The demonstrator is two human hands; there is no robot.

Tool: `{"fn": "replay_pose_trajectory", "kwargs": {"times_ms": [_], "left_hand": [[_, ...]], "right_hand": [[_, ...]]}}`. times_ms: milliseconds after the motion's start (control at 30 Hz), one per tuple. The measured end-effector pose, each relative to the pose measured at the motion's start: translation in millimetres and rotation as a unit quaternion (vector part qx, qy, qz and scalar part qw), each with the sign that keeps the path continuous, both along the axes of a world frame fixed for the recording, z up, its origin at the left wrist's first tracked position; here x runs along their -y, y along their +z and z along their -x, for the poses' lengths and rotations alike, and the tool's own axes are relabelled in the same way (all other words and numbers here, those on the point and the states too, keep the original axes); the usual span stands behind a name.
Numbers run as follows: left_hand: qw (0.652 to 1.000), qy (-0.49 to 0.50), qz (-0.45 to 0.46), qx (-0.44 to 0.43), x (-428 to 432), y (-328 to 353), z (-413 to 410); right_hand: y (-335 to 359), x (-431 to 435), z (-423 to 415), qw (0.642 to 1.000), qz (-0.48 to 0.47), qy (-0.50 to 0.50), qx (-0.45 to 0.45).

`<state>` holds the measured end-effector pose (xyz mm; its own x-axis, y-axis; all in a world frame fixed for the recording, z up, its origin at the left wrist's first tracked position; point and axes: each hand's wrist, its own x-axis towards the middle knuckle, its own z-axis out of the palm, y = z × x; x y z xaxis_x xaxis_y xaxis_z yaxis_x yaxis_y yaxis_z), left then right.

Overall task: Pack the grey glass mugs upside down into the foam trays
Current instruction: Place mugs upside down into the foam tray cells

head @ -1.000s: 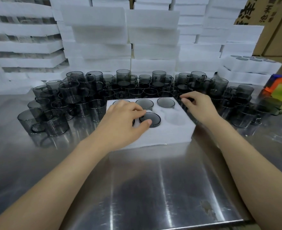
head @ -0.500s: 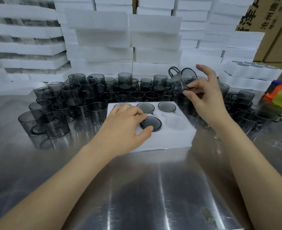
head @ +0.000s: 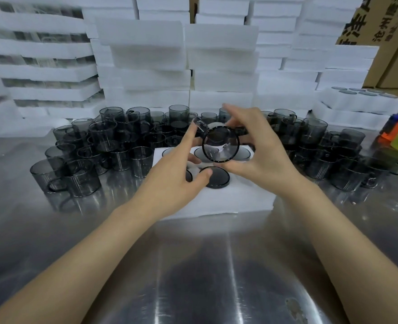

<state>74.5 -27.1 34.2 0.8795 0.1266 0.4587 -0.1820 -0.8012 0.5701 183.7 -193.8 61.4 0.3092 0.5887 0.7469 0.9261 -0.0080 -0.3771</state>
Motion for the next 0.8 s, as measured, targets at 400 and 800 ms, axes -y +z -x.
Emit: {"fn": "replay_pose_trajectory", "kwargs": {"times_ms": [400, 800], "left_hand": [[0.996, 0.010, -0.091, -0.023, -1, -4, 0], [0.999, -0.007, -0.037, -0.039, 1, 1, 3]], "right_hand": [[18, 5, -6, 0.682, -0.132, 0.170, -0.699], [18, 40, -29, 0.932, 0.156, -0.081, -0.317]]}}
